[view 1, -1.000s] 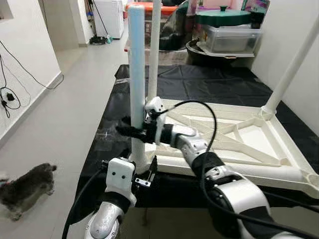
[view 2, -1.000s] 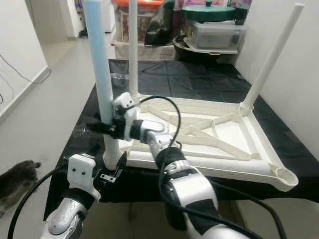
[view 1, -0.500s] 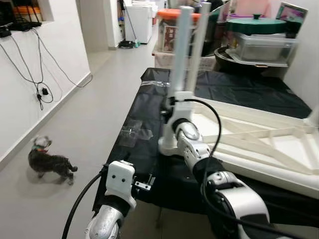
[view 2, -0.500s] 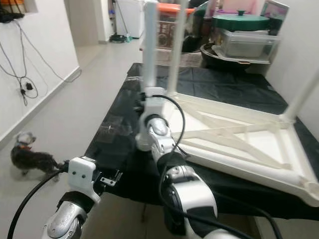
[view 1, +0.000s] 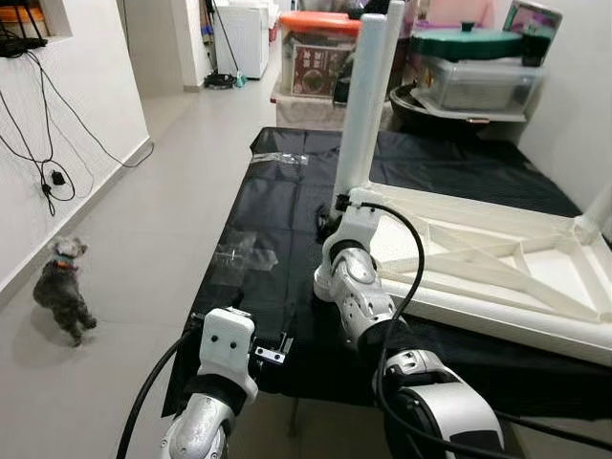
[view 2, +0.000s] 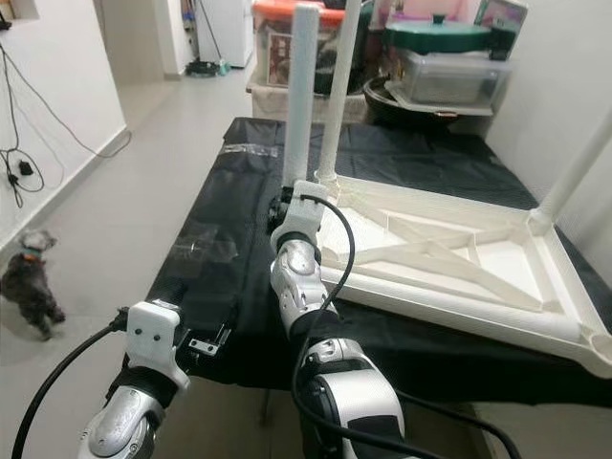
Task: Building children table
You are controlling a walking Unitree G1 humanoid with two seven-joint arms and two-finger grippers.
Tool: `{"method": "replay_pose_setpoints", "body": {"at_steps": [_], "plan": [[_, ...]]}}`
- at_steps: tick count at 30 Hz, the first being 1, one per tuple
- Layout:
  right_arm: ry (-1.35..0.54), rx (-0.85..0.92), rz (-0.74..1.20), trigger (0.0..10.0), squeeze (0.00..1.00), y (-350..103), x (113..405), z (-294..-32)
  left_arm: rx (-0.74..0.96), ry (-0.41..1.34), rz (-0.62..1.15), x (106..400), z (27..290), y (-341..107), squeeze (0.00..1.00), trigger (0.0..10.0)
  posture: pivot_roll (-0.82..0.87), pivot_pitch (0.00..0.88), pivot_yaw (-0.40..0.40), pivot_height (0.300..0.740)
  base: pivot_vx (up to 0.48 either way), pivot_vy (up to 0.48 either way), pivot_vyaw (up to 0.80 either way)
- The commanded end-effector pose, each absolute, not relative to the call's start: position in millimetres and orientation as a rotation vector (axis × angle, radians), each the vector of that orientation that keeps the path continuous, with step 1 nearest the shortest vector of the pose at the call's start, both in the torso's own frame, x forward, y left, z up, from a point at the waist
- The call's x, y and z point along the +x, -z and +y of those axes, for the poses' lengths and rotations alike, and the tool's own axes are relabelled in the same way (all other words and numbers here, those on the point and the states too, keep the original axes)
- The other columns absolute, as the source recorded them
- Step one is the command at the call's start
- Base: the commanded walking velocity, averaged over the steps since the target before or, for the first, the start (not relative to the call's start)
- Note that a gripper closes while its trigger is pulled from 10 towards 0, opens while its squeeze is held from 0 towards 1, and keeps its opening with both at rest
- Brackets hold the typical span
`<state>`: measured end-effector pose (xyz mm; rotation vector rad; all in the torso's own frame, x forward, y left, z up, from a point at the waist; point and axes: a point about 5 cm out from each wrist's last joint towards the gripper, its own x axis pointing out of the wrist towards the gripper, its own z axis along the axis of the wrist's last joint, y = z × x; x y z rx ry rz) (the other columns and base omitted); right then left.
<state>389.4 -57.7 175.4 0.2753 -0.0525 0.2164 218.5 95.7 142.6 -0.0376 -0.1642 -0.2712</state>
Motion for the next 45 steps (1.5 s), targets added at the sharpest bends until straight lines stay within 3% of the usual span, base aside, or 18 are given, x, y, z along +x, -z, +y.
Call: {"method": "replay_pose_setpoints", "body": {"at_steps": [1,3,7,10,12,13,21,22,33,35,38,39,40,42,45], "plan": [[-0.382,0.303,-0.065,10.0,0.0,-182.8,389.0,-46.4,-0.027,0.273,-0.17,218.9,95.9,-143.8,0.0,10.0,0.02,0.0,-0.049,0.74,0.0,0.0,0.0],[-0.581,0.314,-0.056,10.0,0.0,-183.6,386.5,-43.8,-0.027,0.273,-0.171,219.1,95.7,-143.9,0.0,10.0,0.02,0.0,-0.049,0.74,0.0,0.0,0.0],[-0.752,0.291,-0.037,10.0,0.0,-183.0,384.0,-45.9,-0.027,0.273,-0.172,219.6,95.9,-144.1,0.0,10.0,0.02,0.0,-0.048,0.74,0.0,0.0,0.0],[-1.121,0.218,0.069,10.0,0.0,-176.8,373.4,-48.7,-0.028,0.274,-0.175,220.6,95.4,-144.7,0.0,10.0,0.02,0.0,-0.048,0.74,0.0,0.0,0.0],[-1.183,0.2,0.095,10.0,0.0,-174.8,370.9,-48.9,-0.027,0.275,-0.176,220.9,95.3,-144.8,0.0,10.0,0.02,0.0,-0.048,0.74,0.0,0.0,0.0],[-1.308,0.17,0.135,10.0,0.0,-170.9,365.2,-47.2,-0.028,0.275,-0.179,221.2,95.2,-145.5,0.0,10.0,0.02,0.0,-0.049,0.74,0.0,0.0,0.0],[-1.46,0.144,0.187,10.0,0.0,-167.5,357.2,-38.6,-0.027,0.269,-0.186,221.5,96.7,-147.2,0.0,10.0,0.03,0.0,-0.058,0.74,0.0,0.0,0.0],[-1.417,0.134,0.186,0.0,0.0,-167.3,359.0,-34.4,-0.025,0.266,-0.186,221.5,97.2,-147.3,0.0,10.0,0.03,0.0,-0.058,0.74,0.0,0.0,0.0],[-1.176,0.133,0.067,0.0,0.0,-169.4,369.4,-37.6,-0.027,0.267,-0.183,221.1,96.1,-146.5,0.0,10.0,0.03,0.0,-0.054,0.74,0.0,0.0,0.0],[-0.96,0.117,0.038,0.0,0.0,-167.1,377.4,-44.1,-0.028,0.268,-0.181,220.5,95.7,-145.9,0.0,10.0,0.02,0.0,-0.053,0.74,0.0,0.0,0.0],[-0.836,0.117,0.035,0.0,0.0,-166.0,381.7,-47.8,-0.029,0.268,-0.18,220.3,95.8,-145.8,0.0,10.0,0.02,0.0,-0.053,0.74,0.0,0.0,0.0],[-0.649,0.105,0.033,0.0,0.0,-164.7,387.5,-55.7,-0.029,0.268,-0.179,220.0,95.8,-145.4,0.0,10.0,0.02,0.0,-0.049,0.74,0.0,0.0,0.0],[-0.649,0.105,0.033,0.0,0.0,-164.7,387.5,-55.7,-0.029,0.268,-0.179,220.0,95.8,-145.4,0.0,10.0,0.02,0.0,-0.049,0.74,0.0,0.0,0.0],[-0.18,0.121,0.06,0.0,0.0,-156.9,394.9,-84.8,-0.03,0.273,-0.175,219.6,94.6,-144.4,0.0,10.0,0.02,0.0,-0.046,0.74,0.0,0.0,0.0],[-0.013,0.145,0.076,0.0,0.0,-152.7,394.2,-95.7,-0.031,0.276,-0.174,219.6,94.0,-144.2,0.0,10.0,0.02,0.0,-0.046,0.74,0.0,0.0,0.0]]}}
